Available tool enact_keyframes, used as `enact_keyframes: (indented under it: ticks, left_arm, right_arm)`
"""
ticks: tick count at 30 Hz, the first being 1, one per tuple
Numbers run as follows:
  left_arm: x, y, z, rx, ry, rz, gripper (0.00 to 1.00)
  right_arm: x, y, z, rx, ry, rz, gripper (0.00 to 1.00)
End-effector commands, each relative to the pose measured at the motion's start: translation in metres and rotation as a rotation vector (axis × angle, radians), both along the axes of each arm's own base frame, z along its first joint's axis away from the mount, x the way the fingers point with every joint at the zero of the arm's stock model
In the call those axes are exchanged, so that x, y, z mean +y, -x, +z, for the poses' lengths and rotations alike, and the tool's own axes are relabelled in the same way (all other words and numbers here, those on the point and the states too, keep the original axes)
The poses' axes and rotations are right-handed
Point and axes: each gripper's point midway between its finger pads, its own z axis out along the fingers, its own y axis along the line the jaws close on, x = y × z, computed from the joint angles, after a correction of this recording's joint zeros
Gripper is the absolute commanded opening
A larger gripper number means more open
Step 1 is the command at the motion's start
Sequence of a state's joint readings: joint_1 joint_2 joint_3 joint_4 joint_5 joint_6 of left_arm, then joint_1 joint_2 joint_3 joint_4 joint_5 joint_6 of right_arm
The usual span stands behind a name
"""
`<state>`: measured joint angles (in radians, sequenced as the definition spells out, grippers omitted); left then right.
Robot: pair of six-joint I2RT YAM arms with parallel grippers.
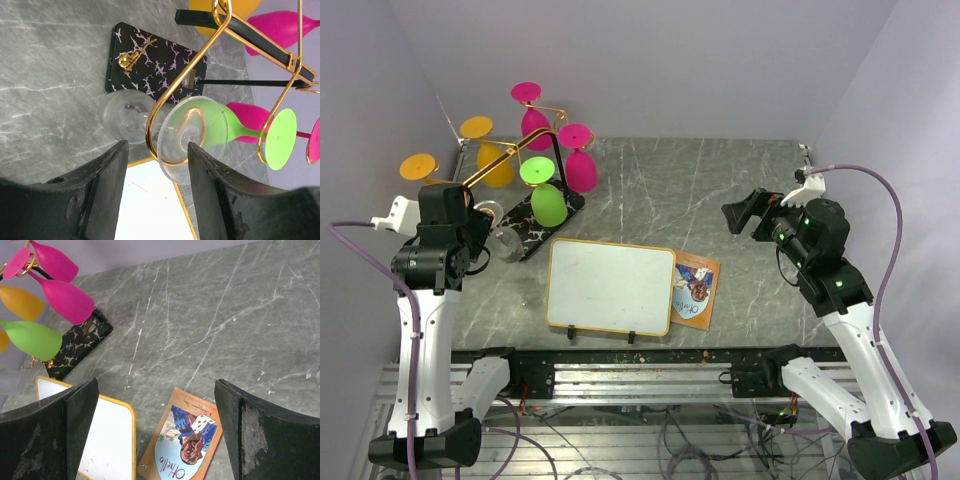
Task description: Take the wine glass off the wine glass rack
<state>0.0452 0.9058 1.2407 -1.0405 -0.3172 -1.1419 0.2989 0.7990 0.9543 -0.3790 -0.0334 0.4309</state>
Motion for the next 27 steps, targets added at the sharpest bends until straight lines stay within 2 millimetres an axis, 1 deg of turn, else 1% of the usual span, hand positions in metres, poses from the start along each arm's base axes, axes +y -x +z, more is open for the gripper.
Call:
enact_keyframes:
  ticks: [1, 5, 10, 12, 14, 17, 24, 27]
  left_arm:
    - [-0.011, 0.001, 0.009, -0.035, 0.071, -0.024, 0.62]
    - [-0.015, -0.002, 0.023, -0.091, 0.107, -0.014, 0.65]
    - [-0.019, -0.005, 0.025, -0.141, 0.196, 0.034, 0.66]
    - [-0.019, -0.006, 0.024, -0.154, 0.230, 0.063, 0.64]
    - [-0.018, -0.005, 0.020, -0.160, 0.258, 0.103, 0.58]
    - [-0.017, -0.007, 0.018, -0.176, 0.291, 0.130, 0.58]
    - [-0.020, -0.010, 0.003, -0.119, 0.337, 0.162, 0.52]
    - [-0.021, -0.011, 0.001, -0.115, 0.347, 0.167, 0.51]
  right_arm:
    - [0.001, 0.001, -0.003, 0.004, 0.001, 0.000, 1.00]
    - [0.001, 0.001, -0.003, 0.002, -0.002, -0.001, 1.00]
    - [0.001, 0.002, -0.004, 0.005, -0.006, -0.001, 1.00]
    - [0.001, 0.002, -0.005, 0.006, -0.006, -0.001, 1.00]
    - [0.000, 0.002, -0.005, 0.007, -0.004, -0.002, 1.00]
    - [-0.001, 0.003, -0.004, 0.007, -0.002, -0.007, 1.00]
    - [-0.001, 0.003, -0.005, 0.011, -0.002, -0.007, 1.00]
    - [-0.001, 0.003, -0.006, 0.013, -0.004, -0.007, 1.00]
